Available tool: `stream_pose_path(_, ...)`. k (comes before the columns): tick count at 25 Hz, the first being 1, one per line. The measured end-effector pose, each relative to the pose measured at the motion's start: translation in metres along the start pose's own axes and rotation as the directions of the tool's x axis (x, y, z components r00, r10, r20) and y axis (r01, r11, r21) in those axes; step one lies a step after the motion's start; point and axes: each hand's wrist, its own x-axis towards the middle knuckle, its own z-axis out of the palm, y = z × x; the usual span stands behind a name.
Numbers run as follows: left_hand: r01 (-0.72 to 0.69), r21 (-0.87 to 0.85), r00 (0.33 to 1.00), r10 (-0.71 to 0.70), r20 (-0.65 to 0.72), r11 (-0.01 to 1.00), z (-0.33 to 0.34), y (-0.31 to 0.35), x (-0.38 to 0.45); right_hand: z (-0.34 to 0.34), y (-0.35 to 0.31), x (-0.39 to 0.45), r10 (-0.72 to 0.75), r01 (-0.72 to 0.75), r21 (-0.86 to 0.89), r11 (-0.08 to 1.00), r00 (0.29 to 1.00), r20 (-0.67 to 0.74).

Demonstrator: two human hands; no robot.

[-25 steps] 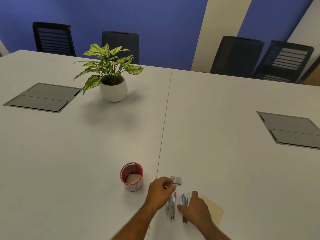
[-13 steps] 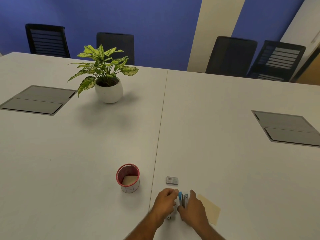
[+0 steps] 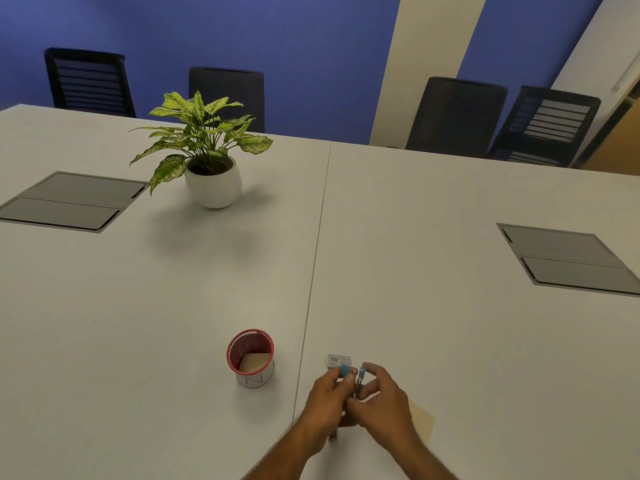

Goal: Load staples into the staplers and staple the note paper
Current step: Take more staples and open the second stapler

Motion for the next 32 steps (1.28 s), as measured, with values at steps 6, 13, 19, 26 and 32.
stream_pose_path(6,-0.014,-0.004,0.997,0.014,0.081,1.000,-0.008,0.000,-0.006,-0.028,-0.020,0.001,-0.005,-0.011,0.123,0.992,0.992,0.124)
stream_pose_path(13,-0.090,-0.053,0.991,0.095,0.092,0.995,0.000,0.001,-0.010,-0.033,-0.032,-0.001,-0.197,0.230,-0.146,0.962,0.957,0.213)
stream_pose_path(19,-0.114,-0.035,0.993,0.112,-0.037,0.993,0.008,-0.002,-0.009,-0.030,-0.037,-0.002,-0.281,0.400,-0.413,0.818,0.905,0.320)
stream_pose_path(26,-0.154,0.045,0.982,0.158,-0.103,0.987,0.011,-0.006,-0.009,-0.033,-0.045,0.001,-0.244,0.405,-0.364,0.839,0.877,0.414)
stream_pose_path(32,-0.188,0.066,0.972,0.196,-0.133,0.980,0.012,-0.002,-0.010,-0.032,-0.049,0.002,-0.332,0.460,-0.369,0.808,0.872,0.360)
